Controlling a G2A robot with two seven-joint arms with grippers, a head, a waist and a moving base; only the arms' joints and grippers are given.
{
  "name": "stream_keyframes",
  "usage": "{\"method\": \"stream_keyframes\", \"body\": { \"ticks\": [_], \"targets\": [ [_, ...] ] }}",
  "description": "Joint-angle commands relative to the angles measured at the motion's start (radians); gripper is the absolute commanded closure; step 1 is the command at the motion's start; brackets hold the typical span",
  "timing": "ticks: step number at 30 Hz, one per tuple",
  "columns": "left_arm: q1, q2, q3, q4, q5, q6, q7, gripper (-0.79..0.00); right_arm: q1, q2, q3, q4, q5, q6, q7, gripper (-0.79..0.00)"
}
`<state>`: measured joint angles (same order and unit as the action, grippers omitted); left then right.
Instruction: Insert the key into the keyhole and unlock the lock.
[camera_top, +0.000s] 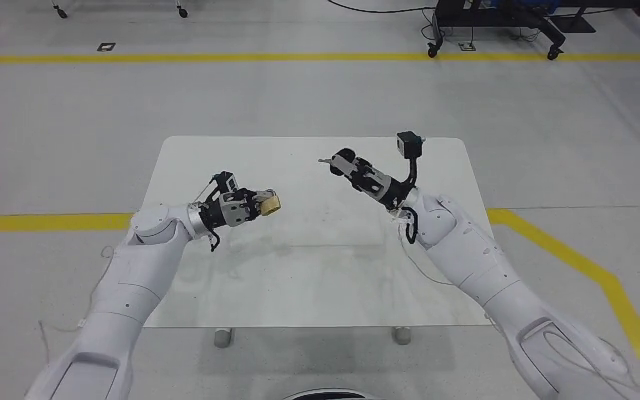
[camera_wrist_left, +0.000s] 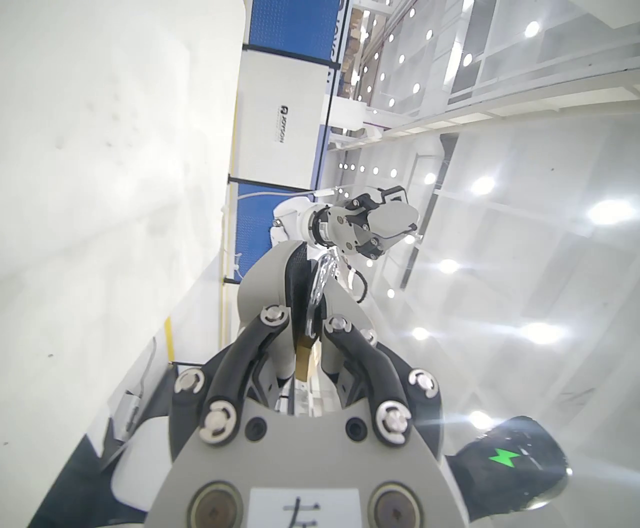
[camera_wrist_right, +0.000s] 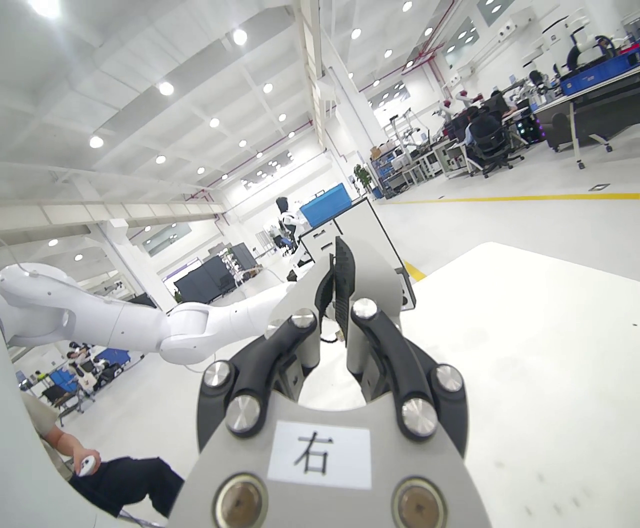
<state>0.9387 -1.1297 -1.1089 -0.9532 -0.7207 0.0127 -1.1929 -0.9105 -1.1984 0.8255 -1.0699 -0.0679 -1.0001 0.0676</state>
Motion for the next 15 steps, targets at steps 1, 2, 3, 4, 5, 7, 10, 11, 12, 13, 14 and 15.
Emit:
{"method": "stream_keyframes", "body": {
  "ticks": [1,2,3,4,5,7,10,11,12,13,14,15],
  "targets": [
    [-0.002,-0.001,0.001,0.004,0.000,-0.012,0.016,0.000,0.000,-0.001,0.001,0.002,0.007,-0.001,-0.003,0.000],
    [-0.002,-0.001,0.001,0.004,0.000,-0.012,0.016,0.000,0.000,-0.001,0.001,0.002,0.007,-0.001,-0.003,0.000],
    [-0.002,-0.001,0.001,0.004,0.000,-0.012,0.016,0.000,0.000,-0.001,0.001,0.002,0.007,-0.001,-0.003,0.000],
    [-0.002,-0.001,0.001,0.004,0.000,-0.012,0.016,0.000,0.000,-0.001,0.001,0.002,0.007,-0.001,-0.003,0.000],
    [-0.002,-0.001,0.001,0.004,0.000,-0.012,0.016,0.000,0.000,-0.001,0.001,0.002,0.007,-0.001,-0.003,0.000],
    [-0.002,-0.001,0.001,0.004,0.000,-0.012,0.016,0.000,0.000,-0.001,0.001,0.002,0.007,-0.001,-0.003,0.000],
    [0.013,0.001,0.002,0.006,0.020,0.020,0.063,0.000,0.000,-0.001,0.001,0.002,0.007,-0.001,-0.003,0.000],
    [0.018,0.002,0.001,0.005,0.024,0.054,0.081,0.000,0.000,-0.001,0.001,0.002,0.007,-0.001,-0.003,0.000],
    [0.019,0.005,-0.002,-0.001,0.036,0.077,0.095,0.000,0.005,0.001,0.006,0.020,-0.033,0.113,0.010,0.000],
    [0.022,0.006,-0.007,-0.006,0.037,0.094,0.108,0.000,0.018,0.001,0.007,-0.005,-0.100,0.238,0.023,0.000],
    [0.025,0.008,-0.010,-0.014,0.035,0.117,0.115,0.000,0.015,-0.001,0.000,-0.064,-0.134,0.277,0.026,0.000],
    [0.025,0.008,-0.010,-0.022,0.033,0.145,0.117,0.000,0.007,-0.001,-0.001,-0.099,-0.153,0.272,0.032,0.000]
  ]
}}
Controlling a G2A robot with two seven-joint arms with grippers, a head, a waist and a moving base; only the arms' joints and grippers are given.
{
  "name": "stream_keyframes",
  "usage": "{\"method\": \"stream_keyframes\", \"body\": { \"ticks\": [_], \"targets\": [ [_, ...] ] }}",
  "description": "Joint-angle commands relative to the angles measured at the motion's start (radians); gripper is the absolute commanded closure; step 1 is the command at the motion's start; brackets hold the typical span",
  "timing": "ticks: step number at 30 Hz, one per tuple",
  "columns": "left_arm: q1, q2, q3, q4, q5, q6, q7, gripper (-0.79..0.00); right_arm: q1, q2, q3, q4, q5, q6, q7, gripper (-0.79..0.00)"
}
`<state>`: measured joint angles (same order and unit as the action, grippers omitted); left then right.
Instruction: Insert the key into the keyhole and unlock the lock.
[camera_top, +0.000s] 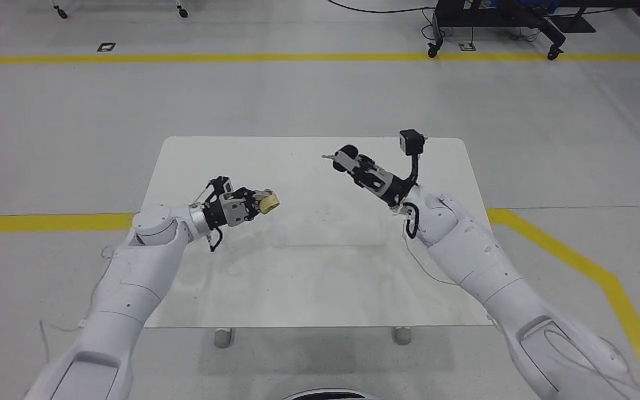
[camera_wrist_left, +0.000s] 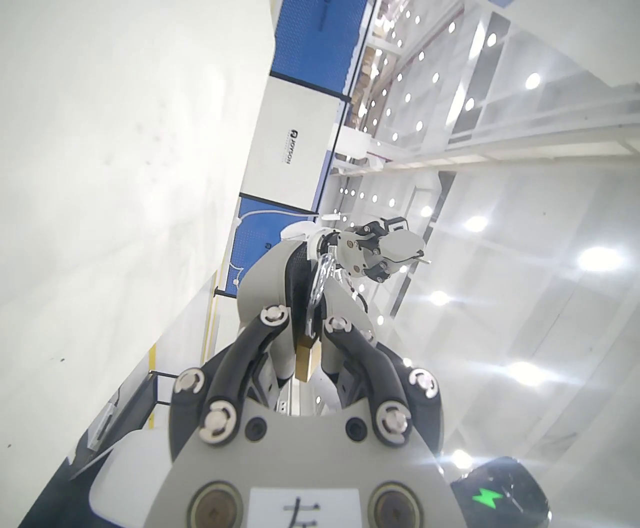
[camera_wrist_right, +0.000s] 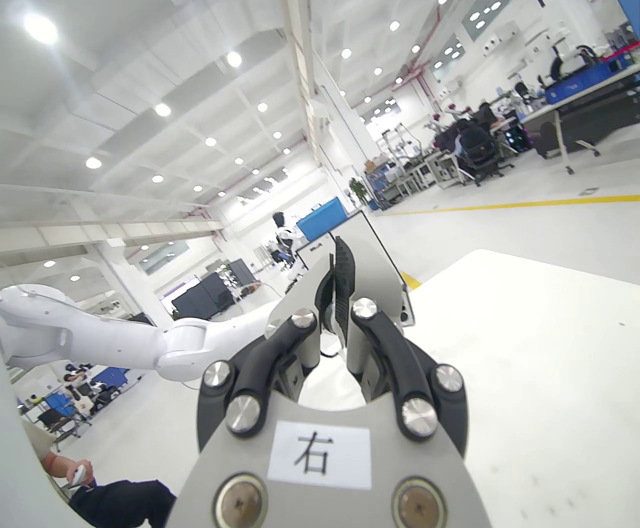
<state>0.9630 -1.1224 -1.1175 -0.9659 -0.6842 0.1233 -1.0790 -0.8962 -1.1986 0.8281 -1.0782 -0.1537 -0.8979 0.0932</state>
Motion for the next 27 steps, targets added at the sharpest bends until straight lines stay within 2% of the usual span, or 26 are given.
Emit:
{"method": "stream_keyframes", "body": {
  "ticks": [1,7,9,12,16,18,27],
  "targets": [
    [-0.001,0.002,-0.002,-0.017,-0.004,0.063,0.005,0.000,-0.011,0.001,0.000,-0.105,-0.098,0.173,0.014,0.000],
    [-0.044,-0.007,0.039,-0.018,-0.016,0.298,0.004,0.000,-0.040,0.008,0.020,-0.195,-0.324,0.310,-0.008,0.000],
    [-0.070,-0.011,0.072,-0.010,0.014,0.376,0.006,0.000,-0.053,0.010,0.026,-0.224,-0.365,0.308,-0.013,0.000],
    [-0.100,-0.021,0.100,0.010,0.008,0.430,0.001,0.000,-0.073,0.016,0.045,-0.252,-0.428,0.308,-0.025,0.000],
    [-0.131,-0.033,0.125,0.049,-0.003,0.444,-0.007,0.000,-0.098,0.021,0.059,-0.302,-0.497,0.317,-0.020,0.000],
    [-0.139,-0.038,0.132,0.061,-0.011,0.422,-0.010,0.000,-0.101,0.021,0.059,-0.309,-0.500,0.318,-0.018,0.000],
    [-0.140,-0.039,0.133,0.062,-0.010,0.417,-0.009,0.000,-0.101,0.021,0.059,-0.309,-0.500,0.318,-0.018,0.000]
  ]
}}
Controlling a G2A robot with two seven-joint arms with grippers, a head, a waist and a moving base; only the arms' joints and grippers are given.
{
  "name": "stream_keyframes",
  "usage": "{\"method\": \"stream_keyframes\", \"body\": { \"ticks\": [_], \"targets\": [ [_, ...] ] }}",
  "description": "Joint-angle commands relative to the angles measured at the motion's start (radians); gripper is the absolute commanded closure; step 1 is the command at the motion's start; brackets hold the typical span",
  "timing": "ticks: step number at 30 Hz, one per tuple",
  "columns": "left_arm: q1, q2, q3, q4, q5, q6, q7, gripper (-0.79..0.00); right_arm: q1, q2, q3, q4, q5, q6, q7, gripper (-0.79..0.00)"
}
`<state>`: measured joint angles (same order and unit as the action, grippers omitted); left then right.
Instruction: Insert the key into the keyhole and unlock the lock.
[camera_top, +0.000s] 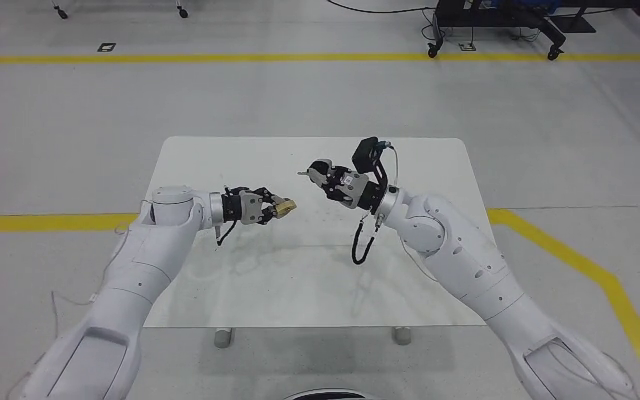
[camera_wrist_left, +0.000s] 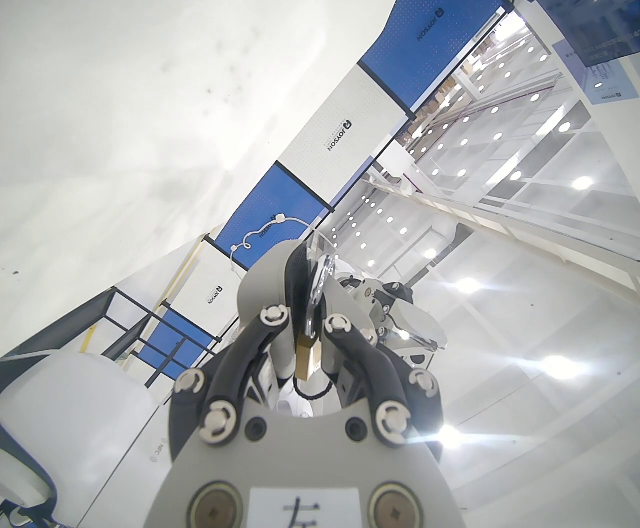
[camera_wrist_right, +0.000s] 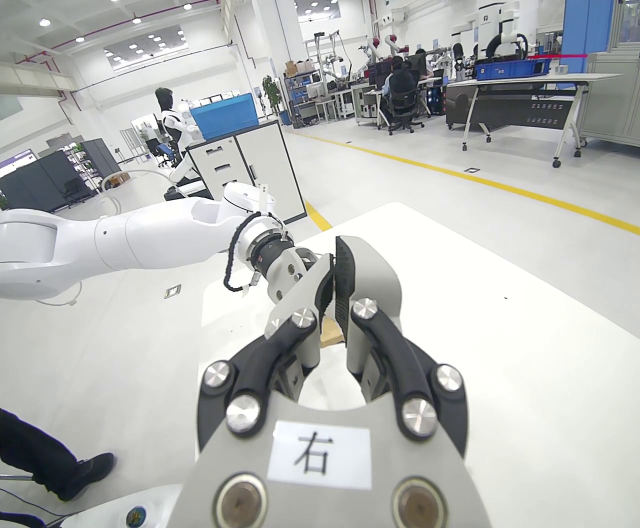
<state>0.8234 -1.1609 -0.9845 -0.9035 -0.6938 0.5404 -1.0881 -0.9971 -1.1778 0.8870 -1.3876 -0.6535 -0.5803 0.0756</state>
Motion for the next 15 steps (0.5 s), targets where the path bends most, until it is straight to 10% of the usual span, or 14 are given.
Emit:
{"method": "stream_keyframes", "body": {
  "ticks": [1,15],
  "targets": [
    [0.000,0.000,0.000,0.000,0.000,0.000,0.000,0.000,0.000,0.000,0.000,0.000,0.000,0.000,0.000,0.000],
    [-0.002,-0.005,0.011,-0.016,-0.019,0.072,0.036,0.000,-0.046,0.033,0.041,-0.100,-0.381,-0.114,-0.025,0.000]
  ]
}}
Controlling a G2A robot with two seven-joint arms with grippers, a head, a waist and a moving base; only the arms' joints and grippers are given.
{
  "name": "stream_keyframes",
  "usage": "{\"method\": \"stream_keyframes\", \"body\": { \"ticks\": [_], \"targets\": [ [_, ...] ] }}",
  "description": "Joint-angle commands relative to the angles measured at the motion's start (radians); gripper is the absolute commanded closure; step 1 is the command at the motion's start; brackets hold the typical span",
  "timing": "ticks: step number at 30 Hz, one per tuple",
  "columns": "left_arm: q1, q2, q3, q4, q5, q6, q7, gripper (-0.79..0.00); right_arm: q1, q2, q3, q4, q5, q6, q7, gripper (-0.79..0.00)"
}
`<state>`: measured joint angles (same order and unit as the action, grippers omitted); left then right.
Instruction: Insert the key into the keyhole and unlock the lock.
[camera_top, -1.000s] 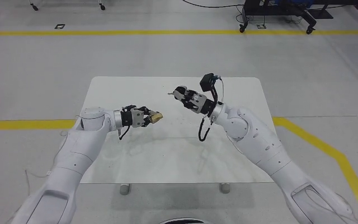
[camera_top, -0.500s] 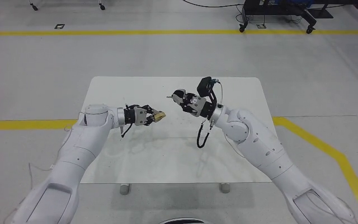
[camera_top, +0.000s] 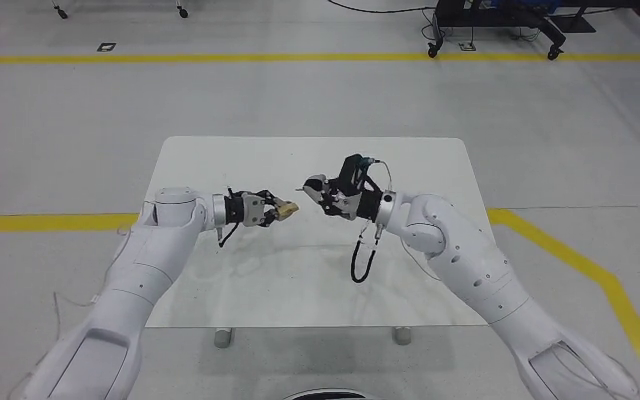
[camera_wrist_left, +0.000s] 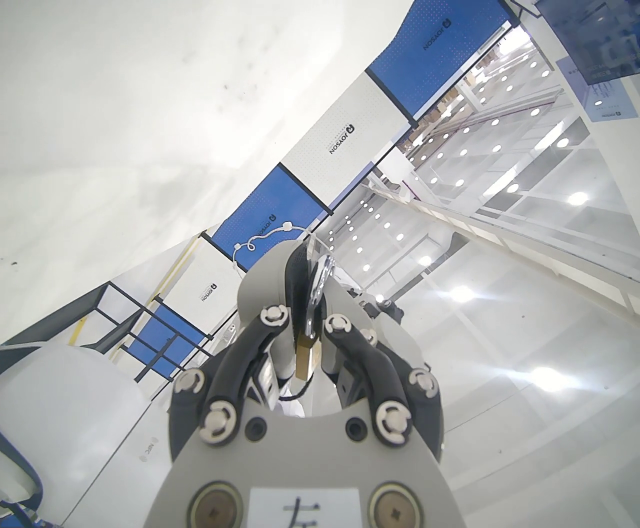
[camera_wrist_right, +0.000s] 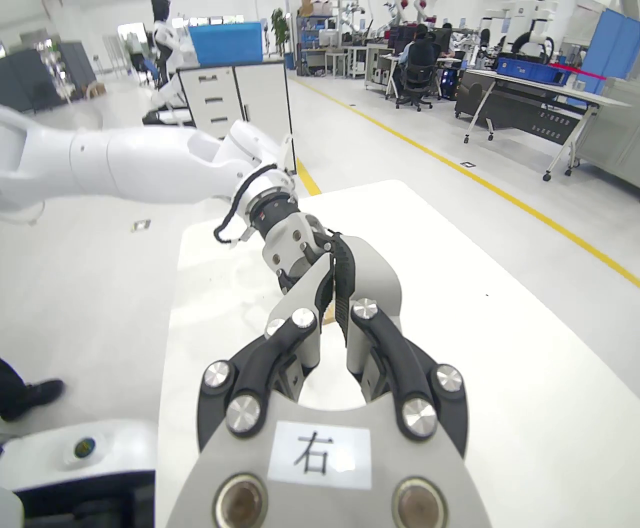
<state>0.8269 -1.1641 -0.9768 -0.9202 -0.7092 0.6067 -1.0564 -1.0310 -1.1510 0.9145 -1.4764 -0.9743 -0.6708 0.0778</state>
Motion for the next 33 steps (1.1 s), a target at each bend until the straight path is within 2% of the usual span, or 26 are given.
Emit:
{"method": "stream_keyframes", "body": {
  "ticks": [1,7,11,19,33],
  "targets": [
    [-0.011,-0.004,0.008,0.002,-0.004,0.012,0.008,0.000,-0.021,0.012,0.024,-0.026,-0.119,-0.043,-0.050,0.000],
    [-0.045,-0.016,0.061,-0.004,0.028,0.106,0.021,0.000,-0.079,0.041,0.059,-0.110,-0.448,-0.059,-0.166,0.000],
    [-0.061,-0.022,0.072,-0.003,0.028,0.135,0.042,0.000,-0.094,0.049,0.062,-0.142,-0.550,-0.055,-0.174,0.000],
    [-0.061,-0.026,0.069,0.000,0.006,0.113,0.066,0.000,-0.081,0.044,0.029,-0.169,-0.598,-0.065,-0.084,0.000],
    [-0.071,-0.030,0.089,0.011,0.015,0.085,0.047,0.000,-0.075,0.038,0.013,-0.171,-0.623,-0.042,-0.009,0.000]
  ]
}}
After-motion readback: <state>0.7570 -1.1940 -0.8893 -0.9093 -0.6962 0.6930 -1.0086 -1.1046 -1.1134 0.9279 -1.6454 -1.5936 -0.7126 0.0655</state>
